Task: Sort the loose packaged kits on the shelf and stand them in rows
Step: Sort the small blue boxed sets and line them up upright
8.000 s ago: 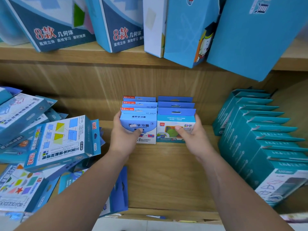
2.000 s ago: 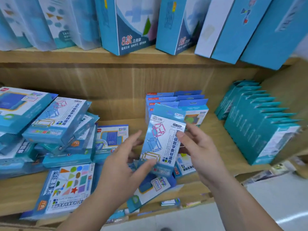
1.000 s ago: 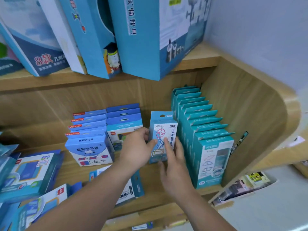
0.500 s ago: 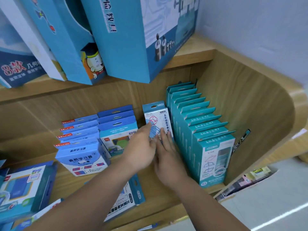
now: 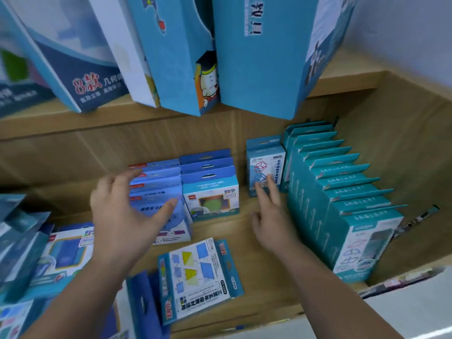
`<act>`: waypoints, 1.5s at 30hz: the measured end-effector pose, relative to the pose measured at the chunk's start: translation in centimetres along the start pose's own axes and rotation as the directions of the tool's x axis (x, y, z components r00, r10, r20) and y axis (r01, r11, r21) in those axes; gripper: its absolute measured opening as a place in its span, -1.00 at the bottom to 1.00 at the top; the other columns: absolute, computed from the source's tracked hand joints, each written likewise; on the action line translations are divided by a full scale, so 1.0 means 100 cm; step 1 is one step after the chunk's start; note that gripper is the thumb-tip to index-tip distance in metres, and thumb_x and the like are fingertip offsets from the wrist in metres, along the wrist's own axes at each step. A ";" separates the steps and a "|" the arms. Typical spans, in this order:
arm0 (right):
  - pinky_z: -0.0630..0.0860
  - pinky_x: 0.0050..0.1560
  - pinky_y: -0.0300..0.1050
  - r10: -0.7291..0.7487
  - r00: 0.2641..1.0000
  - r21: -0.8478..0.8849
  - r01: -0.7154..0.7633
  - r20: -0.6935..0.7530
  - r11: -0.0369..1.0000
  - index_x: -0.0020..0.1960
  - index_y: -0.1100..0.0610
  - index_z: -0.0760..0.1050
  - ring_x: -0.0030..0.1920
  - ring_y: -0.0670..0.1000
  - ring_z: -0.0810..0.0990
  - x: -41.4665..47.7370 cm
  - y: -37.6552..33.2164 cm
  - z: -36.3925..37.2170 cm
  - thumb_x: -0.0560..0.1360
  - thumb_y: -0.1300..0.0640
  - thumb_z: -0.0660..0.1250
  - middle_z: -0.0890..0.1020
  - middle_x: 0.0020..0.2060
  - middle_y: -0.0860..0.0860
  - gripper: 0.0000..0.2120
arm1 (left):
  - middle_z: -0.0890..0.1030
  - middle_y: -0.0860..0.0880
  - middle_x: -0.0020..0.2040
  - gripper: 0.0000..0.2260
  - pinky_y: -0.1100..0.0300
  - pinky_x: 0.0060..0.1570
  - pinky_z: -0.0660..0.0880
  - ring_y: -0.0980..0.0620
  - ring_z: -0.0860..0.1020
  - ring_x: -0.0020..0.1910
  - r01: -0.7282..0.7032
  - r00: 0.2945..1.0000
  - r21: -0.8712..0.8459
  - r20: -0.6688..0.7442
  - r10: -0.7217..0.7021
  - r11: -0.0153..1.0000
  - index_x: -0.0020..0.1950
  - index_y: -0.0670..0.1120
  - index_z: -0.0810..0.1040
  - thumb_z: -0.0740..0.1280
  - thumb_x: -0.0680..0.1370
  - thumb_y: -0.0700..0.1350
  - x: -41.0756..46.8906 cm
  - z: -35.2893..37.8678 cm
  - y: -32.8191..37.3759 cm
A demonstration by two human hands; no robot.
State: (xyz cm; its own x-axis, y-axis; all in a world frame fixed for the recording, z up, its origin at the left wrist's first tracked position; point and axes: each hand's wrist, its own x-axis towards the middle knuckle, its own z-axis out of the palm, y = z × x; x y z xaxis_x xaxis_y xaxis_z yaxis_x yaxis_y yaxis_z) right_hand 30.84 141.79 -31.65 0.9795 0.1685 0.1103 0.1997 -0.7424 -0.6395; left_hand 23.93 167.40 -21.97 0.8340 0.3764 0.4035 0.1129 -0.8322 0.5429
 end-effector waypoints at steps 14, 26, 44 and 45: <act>0.22 0.36 -0.24 0.101 0.993 0.036 -0.104 0.068 0.994 0.63 -0.06 0.04 0.54 0.00 0.16 -0.004 -0.013 -0.001 0.62 0.12 0.29 -0.23 0.62 -0.12 -0.32 | 0.66 0.09 0.07 -0.37 0.08 -0.14 0.63 0.08 0.66 0.01 0.532 0.838 -0.408 0.382 -0.391 0.742 0.16 0.10 0.49 0.69 0.20 -0.15 0.003 0.027 -0.051; 0.25 0.53 0.13 0.130 0.978 0.272 -0.171 0.163 0.947 0.63 -0.11 -0.10 0.56 -0.03 0.22 -0.008 -0.020 -0.005 0.62 0.00 0.28 0.19 0.59 -0.12 -0.26 | 0.65 0.12 0.03 -0.30 0.15 -0.19 0.60 0.09 0.66 -0.04 0.517 0.850 -0.457 0.378 -0.368 0.724 0.27 0.01 0.44 0.68 0.23 -0.17 -0.003 0.052 -0.019; 0.24 0.53 0.07 0.180 0.959 0.290 -0.241 0.219 0.926 0.62 -0.07 -0.28 0.54 -0.01 0.25 -0.011 -0.032 -0.003 0.61 -0.01 0.30 0.17 0.60 -0.14 -0.14 | 0.70 0.07 0.04 -0.40 0.06 -0.02 0.64 0.14 0.69 -0.06 0.551 0.808 -0.482 0.513 -0.290 0.681 0.18 0.08 0.46 0.65 0.24 -0.13 0.001 0.054 -0.039; 0.20 0.54 0.02 0.179 0.958 0.282 -0.240 0.224 0.929 0.62 -0.05 -0.29 0.56 -0.02 0.20 -0.011 -0.032 -0.003 0.62 -0.01 0.30 0.13 0.61 -0.13 -0.13 | 0.71 0.07 0.05 -0.38 0.06 -0.03 0.64 0.14 0.69 -0.06 0.556 0.802 -0.476 0.522 -0.290 0.681 0.19 0.07 0.46 0.65 0.22 -0.10 0.003 0.055 -0.040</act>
State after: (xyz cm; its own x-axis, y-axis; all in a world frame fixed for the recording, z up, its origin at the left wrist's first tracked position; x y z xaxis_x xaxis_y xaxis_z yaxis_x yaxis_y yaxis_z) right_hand 29.17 143.83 -29.51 0.9684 0.1734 -0.1792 -0.0565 -0.5474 -0.8350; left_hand 26.70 168.63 -28.10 0.9182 0.3308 -0.2178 0.2832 -0.1640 0.9449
